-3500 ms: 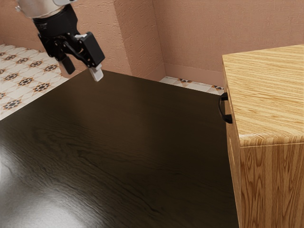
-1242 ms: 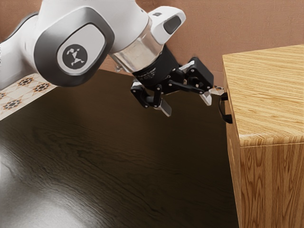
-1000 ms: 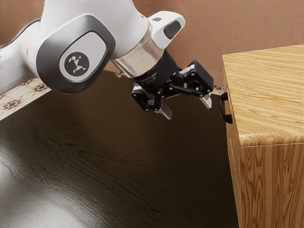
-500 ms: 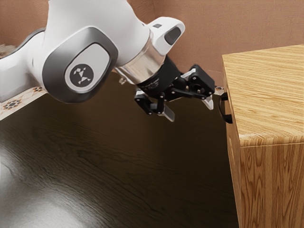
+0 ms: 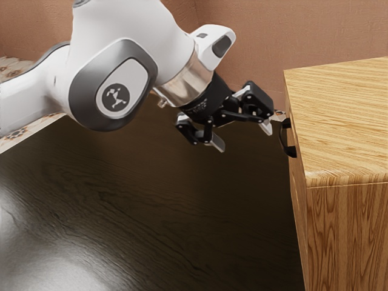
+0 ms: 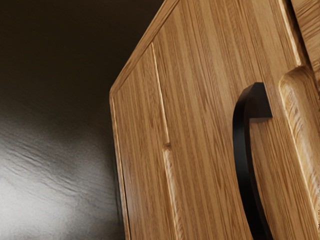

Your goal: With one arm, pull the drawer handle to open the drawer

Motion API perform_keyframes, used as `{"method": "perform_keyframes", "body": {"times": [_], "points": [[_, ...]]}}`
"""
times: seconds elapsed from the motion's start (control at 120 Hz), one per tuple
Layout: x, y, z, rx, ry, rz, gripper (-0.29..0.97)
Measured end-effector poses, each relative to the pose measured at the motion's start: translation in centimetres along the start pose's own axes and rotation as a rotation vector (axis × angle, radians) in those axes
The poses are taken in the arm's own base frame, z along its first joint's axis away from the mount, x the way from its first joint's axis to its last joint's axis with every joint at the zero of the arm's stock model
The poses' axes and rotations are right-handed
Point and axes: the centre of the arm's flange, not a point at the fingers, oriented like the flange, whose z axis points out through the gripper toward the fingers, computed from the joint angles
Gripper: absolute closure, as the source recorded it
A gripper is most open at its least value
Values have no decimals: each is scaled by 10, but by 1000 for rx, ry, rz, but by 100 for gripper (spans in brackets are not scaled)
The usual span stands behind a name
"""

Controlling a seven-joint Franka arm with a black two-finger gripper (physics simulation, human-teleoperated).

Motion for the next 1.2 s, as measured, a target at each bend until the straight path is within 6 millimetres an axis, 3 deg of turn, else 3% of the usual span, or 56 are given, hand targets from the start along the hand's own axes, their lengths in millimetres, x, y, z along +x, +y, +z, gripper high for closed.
{"method": "perform_keyframes", "body": {"times": [0.242,0.792,0.958,1.2], "points": [[0,4,3,-16,12,3,0],[9,4,46,-12,-11,-5,0],[9,3,47,-9,-8,-4,0],[7,-15,47,17,-5,-22,0]]}}
